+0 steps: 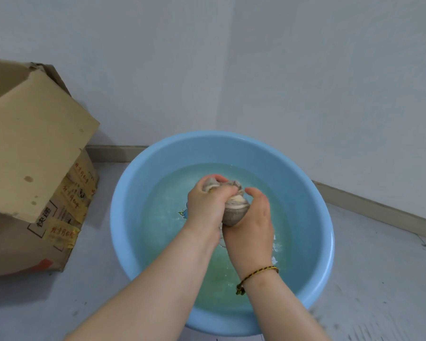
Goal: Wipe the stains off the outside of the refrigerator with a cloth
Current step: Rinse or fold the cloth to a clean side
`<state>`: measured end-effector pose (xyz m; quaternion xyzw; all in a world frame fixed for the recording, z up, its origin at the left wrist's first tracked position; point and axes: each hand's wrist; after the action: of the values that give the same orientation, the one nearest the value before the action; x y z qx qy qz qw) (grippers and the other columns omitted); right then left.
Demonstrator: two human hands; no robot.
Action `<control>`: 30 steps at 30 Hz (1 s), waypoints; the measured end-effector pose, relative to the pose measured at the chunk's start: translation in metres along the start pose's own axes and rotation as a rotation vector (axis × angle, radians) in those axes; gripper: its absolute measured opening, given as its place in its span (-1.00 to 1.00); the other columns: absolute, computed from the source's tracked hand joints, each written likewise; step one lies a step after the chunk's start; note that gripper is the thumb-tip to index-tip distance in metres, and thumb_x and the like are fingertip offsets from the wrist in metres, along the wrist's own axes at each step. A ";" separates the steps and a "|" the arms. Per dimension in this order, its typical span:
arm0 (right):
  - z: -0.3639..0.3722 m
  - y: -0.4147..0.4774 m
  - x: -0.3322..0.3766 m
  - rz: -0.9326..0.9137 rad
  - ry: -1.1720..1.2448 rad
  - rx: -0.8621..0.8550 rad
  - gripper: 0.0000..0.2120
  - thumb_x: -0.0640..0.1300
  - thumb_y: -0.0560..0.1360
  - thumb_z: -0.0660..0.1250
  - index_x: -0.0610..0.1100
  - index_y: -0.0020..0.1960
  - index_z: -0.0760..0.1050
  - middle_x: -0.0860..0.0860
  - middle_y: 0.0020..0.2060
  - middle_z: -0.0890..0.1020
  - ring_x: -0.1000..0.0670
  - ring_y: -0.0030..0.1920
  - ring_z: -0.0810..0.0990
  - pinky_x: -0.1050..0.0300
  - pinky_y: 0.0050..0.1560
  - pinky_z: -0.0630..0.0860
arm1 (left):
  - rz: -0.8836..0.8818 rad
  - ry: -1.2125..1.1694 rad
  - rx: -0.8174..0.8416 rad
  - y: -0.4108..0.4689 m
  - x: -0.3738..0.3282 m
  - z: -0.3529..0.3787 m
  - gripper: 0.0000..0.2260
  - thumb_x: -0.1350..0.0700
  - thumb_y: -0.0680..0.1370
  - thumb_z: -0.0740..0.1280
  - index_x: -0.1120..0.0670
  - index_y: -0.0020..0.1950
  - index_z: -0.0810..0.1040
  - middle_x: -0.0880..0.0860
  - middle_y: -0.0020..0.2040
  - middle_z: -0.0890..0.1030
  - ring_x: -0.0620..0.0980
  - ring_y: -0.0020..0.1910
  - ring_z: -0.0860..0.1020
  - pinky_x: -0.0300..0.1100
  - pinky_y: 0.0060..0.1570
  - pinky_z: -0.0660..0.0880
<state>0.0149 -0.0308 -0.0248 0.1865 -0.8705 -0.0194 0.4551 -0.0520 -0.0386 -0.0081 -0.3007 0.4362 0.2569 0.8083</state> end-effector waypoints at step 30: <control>-0.022 0.028 0.026 0.372 0.596 0.500 -0.82 -0.37 0.31 0.37 -0.15 -0.28 0.41 0.10 -0.64 0.41 0.11 -0.62 0.38 0.26 -0.57 0.29 | -0.096 0.211 0.519 0.020 -0.038 -0.020 -0.39 -0.09 0.15 0.41 -0.03 0.20 0.48 -0.03 0.11 0.59 -0.12 0.10 0.54 -0.18 0.21 0.39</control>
<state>0.0100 -0.0109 0.0142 0.1284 -0.6976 0.3290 0.6235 -0.0956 -0.0448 0.0103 -0.1293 0.5542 0.0653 0.8197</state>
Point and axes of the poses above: each hand's wrist, its own y-axis towards the middle knuckle, its own z-axis out of the palm, x = y × z
